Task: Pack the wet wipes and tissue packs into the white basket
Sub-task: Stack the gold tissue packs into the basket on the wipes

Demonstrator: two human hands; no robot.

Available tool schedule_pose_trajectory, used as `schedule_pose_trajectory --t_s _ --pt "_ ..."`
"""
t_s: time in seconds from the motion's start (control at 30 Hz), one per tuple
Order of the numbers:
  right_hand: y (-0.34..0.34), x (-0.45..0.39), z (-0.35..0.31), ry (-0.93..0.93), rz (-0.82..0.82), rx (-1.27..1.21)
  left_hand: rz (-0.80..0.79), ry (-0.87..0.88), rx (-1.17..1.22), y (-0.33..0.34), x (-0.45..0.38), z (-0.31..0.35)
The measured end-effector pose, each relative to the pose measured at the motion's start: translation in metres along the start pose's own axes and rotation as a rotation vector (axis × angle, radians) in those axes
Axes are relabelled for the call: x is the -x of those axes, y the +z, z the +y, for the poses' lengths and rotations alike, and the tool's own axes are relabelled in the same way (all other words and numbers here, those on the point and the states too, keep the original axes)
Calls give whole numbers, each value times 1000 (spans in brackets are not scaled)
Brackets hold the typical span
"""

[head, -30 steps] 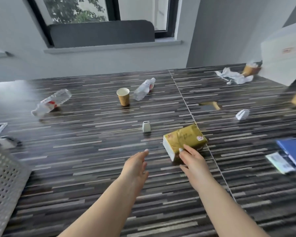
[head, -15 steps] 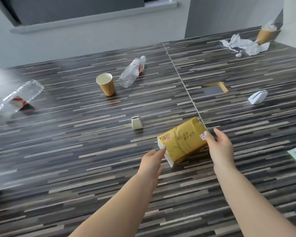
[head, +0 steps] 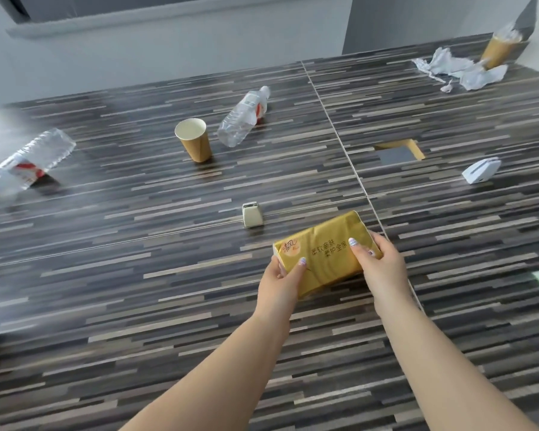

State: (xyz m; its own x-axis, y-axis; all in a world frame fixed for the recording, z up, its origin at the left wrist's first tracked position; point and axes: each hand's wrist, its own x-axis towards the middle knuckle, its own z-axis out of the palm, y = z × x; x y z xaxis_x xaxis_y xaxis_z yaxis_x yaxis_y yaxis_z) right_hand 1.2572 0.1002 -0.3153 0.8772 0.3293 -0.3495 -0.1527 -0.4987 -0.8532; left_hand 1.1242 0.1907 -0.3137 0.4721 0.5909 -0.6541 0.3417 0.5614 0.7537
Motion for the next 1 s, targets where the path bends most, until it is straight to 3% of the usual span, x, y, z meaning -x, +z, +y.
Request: schedule_pose_trajectory --t_s 0.2,0.33,0.53,1.0 --pt "31 64 -11 -41 -110 -5 47 191 52 -59 34 3" --pt "49 106 -21 -82 -117 50 141 191 49 -102 69 -7" --pt "75 173 -45 -284 -207 218 193 246 145 -167 128 -29" --pt "149 319 -66 -401 -115 109 171 250 215 -306 213 -43"
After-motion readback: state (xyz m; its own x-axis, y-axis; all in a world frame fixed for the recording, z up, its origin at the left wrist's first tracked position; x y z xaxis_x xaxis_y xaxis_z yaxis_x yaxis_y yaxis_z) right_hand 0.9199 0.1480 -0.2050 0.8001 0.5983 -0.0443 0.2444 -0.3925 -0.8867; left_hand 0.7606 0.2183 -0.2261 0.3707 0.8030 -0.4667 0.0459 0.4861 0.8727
